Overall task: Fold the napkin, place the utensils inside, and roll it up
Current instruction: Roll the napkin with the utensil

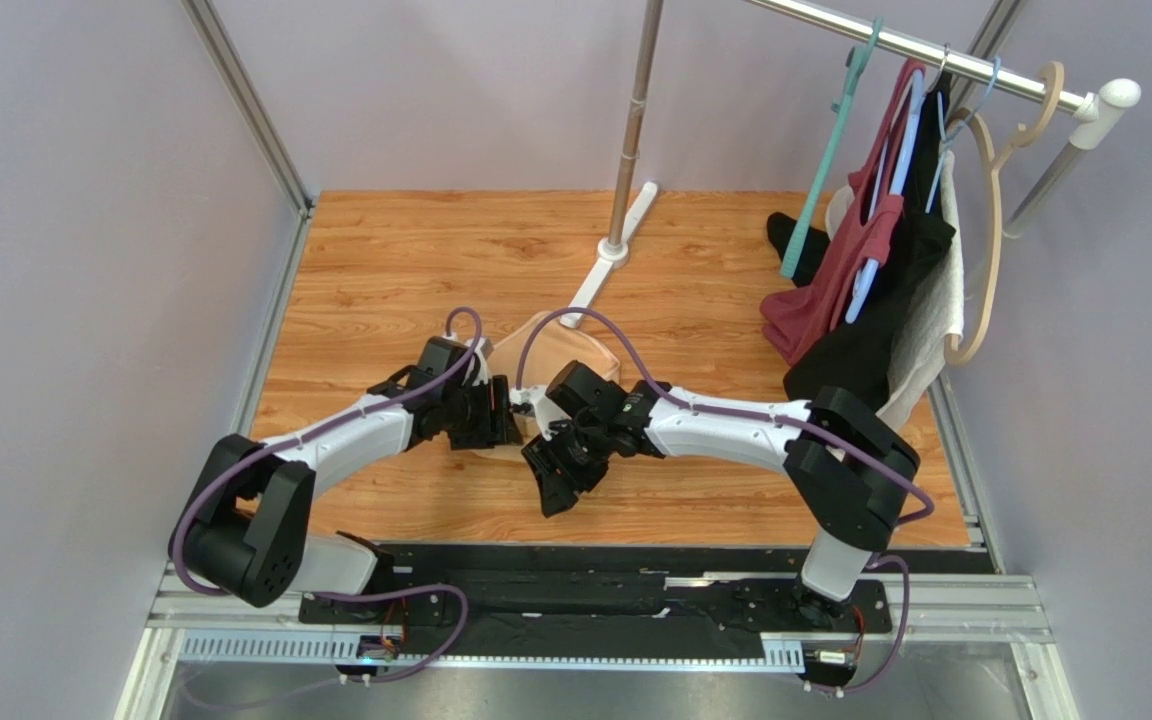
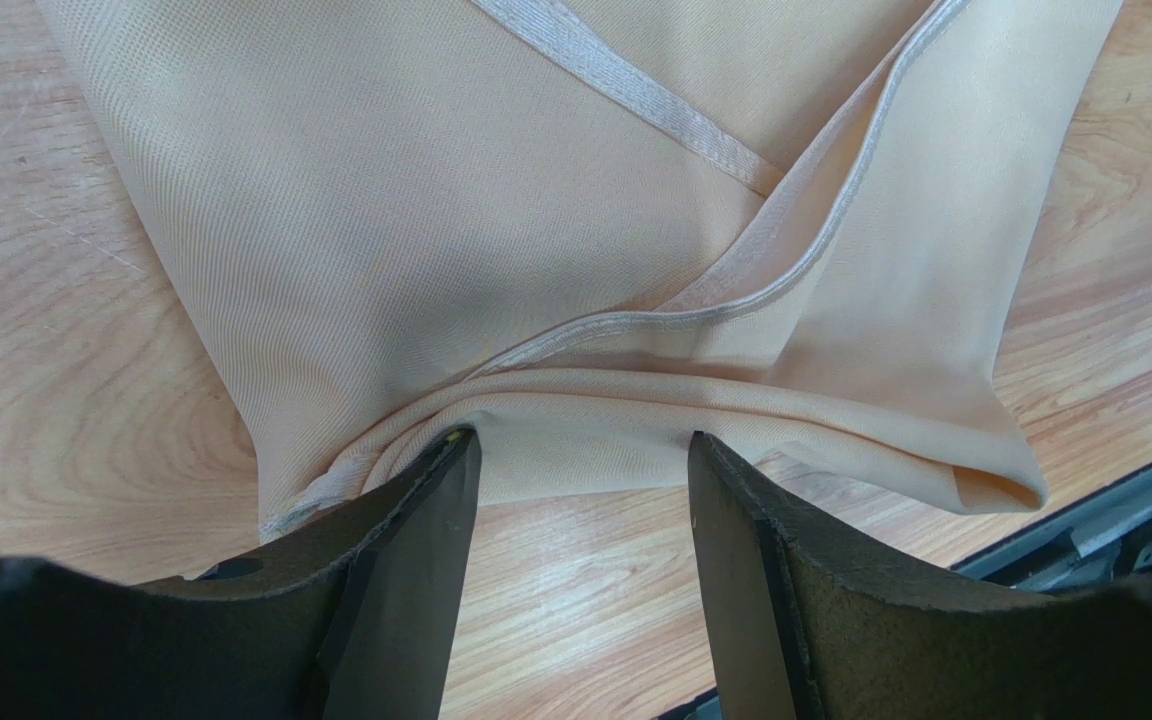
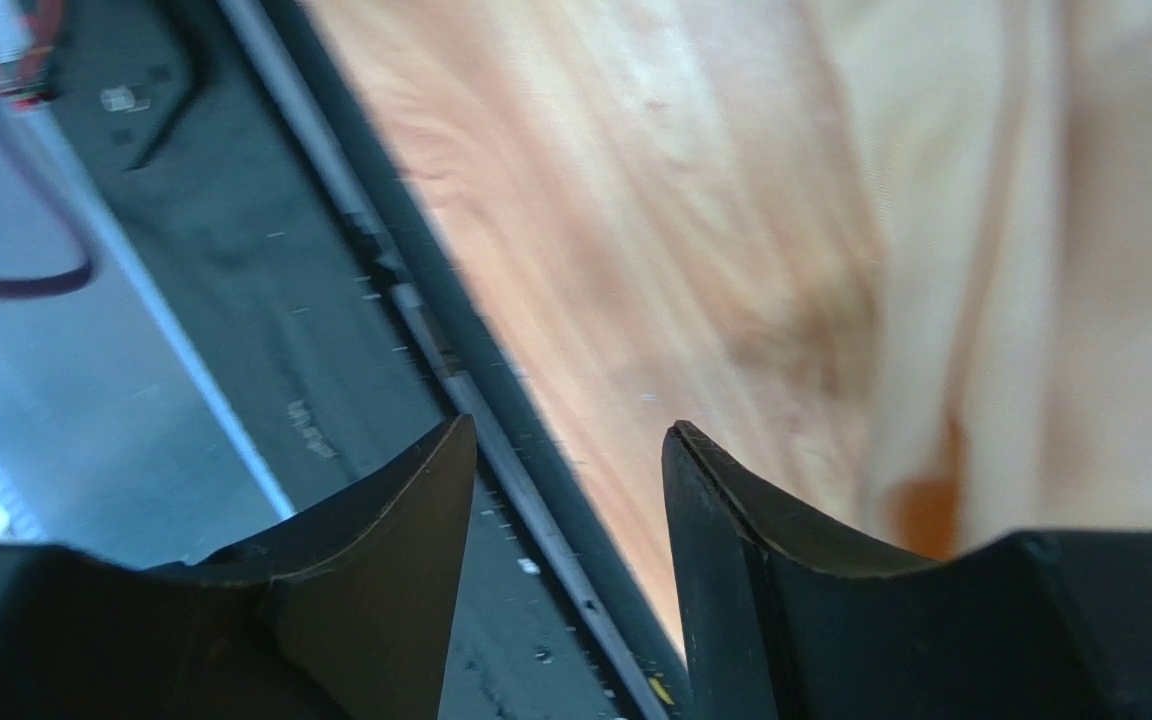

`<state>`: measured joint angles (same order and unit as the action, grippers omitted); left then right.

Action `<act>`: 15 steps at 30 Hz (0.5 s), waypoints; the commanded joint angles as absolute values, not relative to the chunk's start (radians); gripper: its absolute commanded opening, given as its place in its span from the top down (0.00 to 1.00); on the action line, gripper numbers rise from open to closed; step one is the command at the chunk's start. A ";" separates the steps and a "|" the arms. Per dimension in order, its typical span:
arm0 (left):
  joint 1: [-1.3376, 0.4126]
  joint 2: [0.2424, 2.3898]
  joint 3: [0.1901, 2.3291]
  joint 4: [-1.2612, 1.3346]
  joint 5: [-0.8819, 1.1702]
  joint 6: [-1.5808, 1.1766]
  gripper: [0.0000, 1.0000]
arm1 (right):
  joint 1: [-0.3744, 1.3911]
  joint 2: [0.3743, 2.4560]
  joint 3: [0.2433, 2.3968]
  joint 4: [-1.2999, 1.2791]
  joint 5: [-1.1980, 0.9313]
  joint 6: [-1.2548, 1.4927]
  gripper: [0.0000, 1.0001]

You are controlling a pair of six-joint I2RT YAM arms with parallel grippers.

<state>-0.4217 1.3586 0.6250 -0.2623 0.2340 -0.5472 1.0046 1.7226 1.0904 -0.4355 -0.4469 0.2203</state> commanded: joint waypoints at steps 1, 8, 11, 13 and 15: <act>-0.411 1.342 0.618 -0.304 0.210 -0.511 0.37 | 1.000 1.743 1.117 -0.465 -0.290 0.201 0.47; -0.410 1.335 0.618 -0.311 0.207 -0.503 0.37 | 0.977 1.755 1.144 -0.491 -0.189 0.186 0.47; -0.410 1.333 0.618 -0.313 0.209 -0.500 0.37 | 0.959 1.749 1.144 -0.488 -0.183 0.189 0.47; -0.410 1.335 0.618 -0.314 0.210 -0.499 0.37 | 0.948 1.740 1.144 -0.488 -0.181 0.192 0.47; -0.410 1.335 0.618 -0.311 0.212 -0.499 0.37 | 0.931 1.733 1.141 -0.482 -0.181 0.198 0.47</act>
